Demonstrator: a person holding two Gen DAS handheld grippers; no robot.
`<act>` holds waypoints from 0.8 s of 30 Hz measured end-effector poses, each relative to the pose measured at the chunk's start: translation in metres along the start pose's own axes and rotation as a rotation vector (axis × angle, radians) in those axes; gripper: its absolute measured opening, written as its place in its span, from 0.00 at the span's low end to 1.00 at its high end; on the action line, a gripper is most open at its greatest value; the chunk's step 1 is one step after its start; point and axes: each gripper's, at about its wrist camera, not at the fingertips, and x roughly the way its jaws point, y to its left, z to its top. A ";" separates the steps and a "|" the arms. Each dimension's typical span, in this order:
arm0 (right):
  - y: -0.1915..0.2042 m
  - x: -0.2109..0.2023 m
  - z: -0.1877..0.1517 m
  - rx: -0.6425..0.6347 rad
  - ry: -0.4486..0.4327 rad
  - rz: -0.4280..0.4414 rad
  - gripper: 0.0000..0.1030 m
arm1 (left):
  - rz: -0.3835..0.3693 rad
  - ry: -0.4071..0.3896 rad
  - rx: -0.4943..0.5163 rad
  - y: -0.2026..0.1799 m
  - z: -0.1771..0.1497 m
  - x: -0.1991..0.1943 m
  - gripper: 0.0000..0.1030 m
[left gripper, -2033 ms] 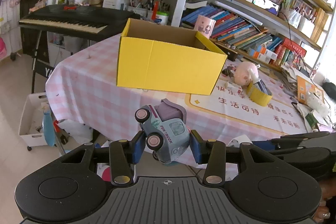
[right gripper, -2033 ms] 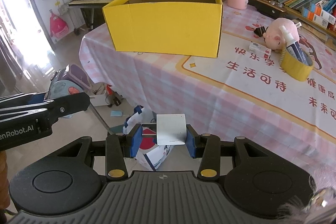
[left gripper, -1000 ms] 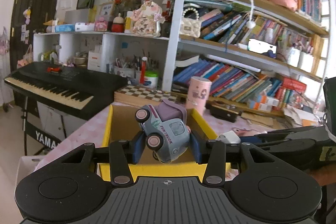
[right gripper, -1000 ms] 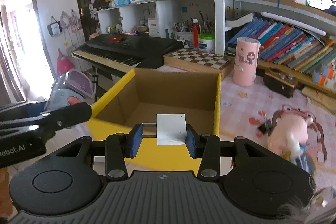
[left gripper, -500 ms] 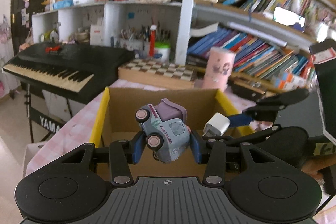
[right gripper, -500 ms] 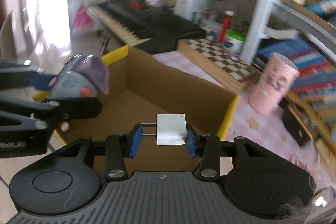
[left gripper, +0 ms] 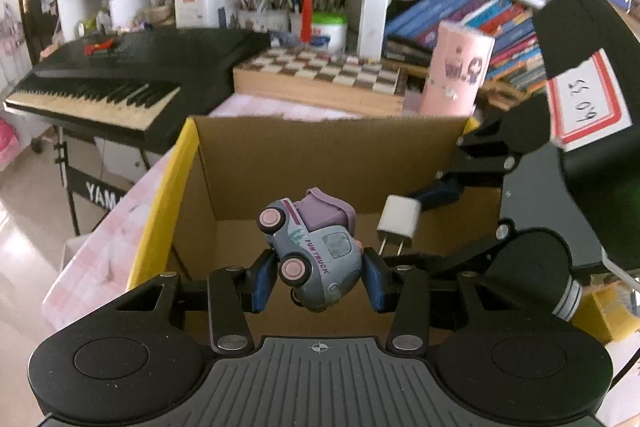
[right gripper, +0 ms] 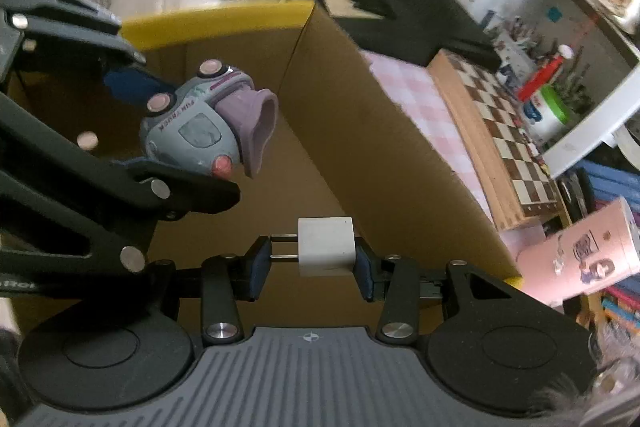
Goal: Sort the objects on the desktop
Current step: 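Lower both tools into the yellow box and open to release car and plug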
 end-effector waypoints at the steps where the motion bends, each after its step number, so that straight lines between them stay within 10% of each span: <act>1: -0.001 0.004 0.000 -0.013 0.010 0.000 0.39 | 0.011 0.008 -0.002 -0.001 0.000 0.002 0.43; 9: -0.004 0.016 0.006 -0.084 0.051 0.019 0.40 | 0.039 0.035 -0.024 -0.002 0.002 0.006 0.44; 24: -0.022 -0.023 -0.002 0.052 -0.104 -0.026 0.55 | 0.060 -0.198 -0.059 -0.003 0.006 -0.048 0.71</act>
